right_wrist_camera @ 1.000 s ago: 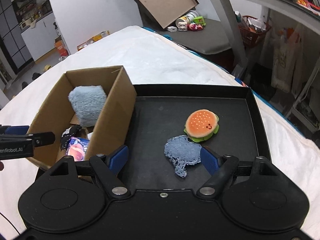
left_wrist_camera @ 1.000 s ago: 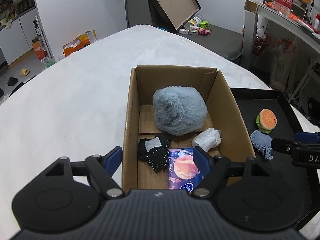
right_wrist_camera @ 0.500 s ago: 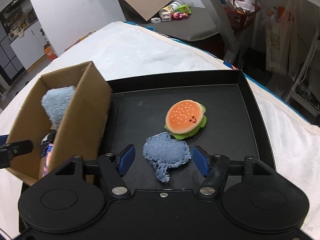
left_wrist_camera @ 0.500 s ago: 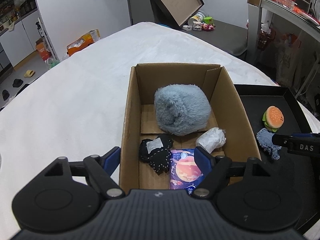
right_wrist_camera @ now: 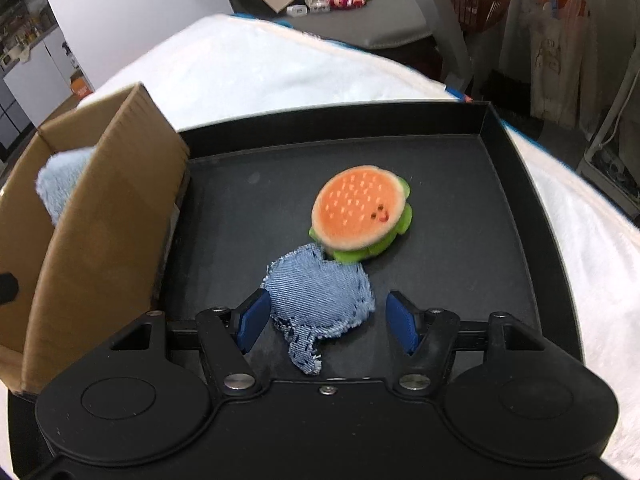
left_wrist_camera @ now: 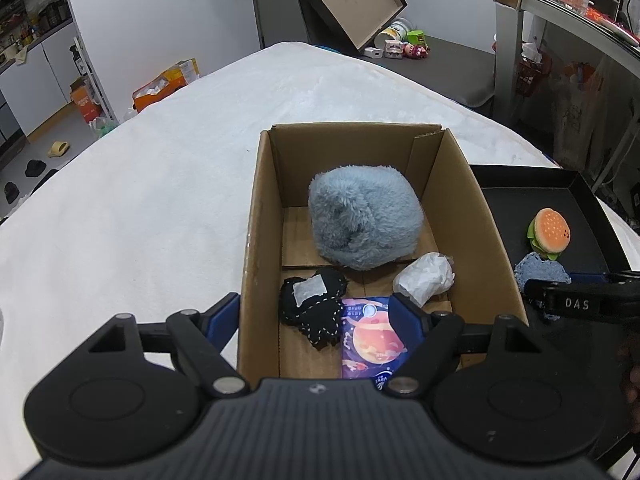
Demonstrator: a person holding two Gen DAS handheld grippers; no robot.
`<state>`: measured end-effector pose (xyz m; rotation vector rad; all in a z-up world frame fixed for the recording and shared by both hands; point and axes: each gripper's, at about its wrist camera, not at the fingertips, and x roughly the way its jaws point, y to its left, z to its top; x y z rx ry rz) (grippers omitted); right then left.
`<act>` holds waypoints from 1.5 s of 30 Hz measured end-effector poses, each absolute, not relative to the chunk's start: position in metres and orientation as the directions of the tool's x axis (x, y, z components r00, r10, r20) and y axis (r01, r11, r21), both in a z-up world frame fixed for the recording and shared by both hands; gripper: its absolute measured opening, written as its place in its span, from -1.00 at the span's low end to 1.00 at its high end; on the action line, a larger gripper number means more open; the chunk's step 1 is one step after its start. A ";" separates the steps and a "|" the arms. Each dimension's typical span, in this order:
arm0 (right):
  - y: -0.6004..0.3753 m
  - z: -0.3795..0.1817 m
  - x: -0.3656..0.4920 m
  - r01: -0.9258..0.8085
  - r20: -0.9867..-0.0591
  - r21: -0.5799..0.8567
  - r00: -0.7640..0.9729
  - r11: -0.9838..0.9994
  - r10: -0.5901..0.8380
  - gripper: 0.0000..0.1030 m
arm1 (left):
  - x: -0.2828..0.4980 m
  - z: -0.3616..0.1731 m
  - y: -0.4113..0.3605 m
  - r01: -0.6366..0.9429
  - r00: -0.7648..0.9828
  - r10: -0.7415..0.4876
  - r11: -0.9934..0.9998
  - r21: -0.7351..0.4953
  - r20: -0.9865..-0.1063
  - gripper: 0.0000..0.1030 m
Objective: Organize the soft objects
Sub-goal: 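Grasp the blue knitted cloth with the right gripper, then carry the blue cloth into the box while the left gripper grips the box wall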
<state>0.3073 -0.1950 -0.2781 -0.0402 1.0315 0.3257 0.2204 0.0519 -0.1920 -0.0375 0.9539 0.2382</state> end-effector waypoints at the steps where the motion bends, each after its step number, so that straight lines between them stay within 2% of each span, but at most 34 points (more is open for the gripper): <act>1: -0.193 -0.278 0.306 -0.292 -0.846 0.108 0.475 0.950 0.242 0.24 | 0.220 -0.192 0.052 -0.218 0.554 0.183 0.973 0.071 -0.812 0.53; 3: -0.190 -0.278 0.303 -0.308 -0.846 0.086 0.480 0.948 0.232 0.05 | 0.220 -0.192 0.053 -0.219 0.555 0.181 0.973 0.067 -0.812 0.53; 4: -0.188 -0.278 0.302 -0.318 -0.845 0.072 0.484 0.945 0.227 -0.19 | 0.220 -0.192 0.053 -0.219 0.555 0.179 0.973 0.065 -0.812 0.53; 7: -0.186 -0.275 0.300 -0.339 -0.852 0.076 0.467 0.938 0.238 -0.50 | 0.220 -0.192 0.054 -0.220 0.557 0.177 0.974 0.061 -0.812 0.53; 11: -0.185 -0.266 0.294 -0.359 -0.849 0.063 0.471 0.931 0.238 -0.65 | 0.219 -0.192 0.054 -0.219 0.560 0.173 0.974 0.057 -0.810 0.53; 32: -0.177 -0.217 0.280 -0.386 -0.794 0.058 0.541 0.921 0.276 -0.65 | 0.205 -0.181 0.065 -0.230 0.588 0.157 0.973 0.022 -0.793 0.53; 45: -0.137 -0.173 0.282 -0.440 -0.734 0.052 0.592 0.897 0.333 -0.65 | 0.197 -0.178 0.085 -0.235 0.634 0.106 0.970 -0.060 -0.766 0.52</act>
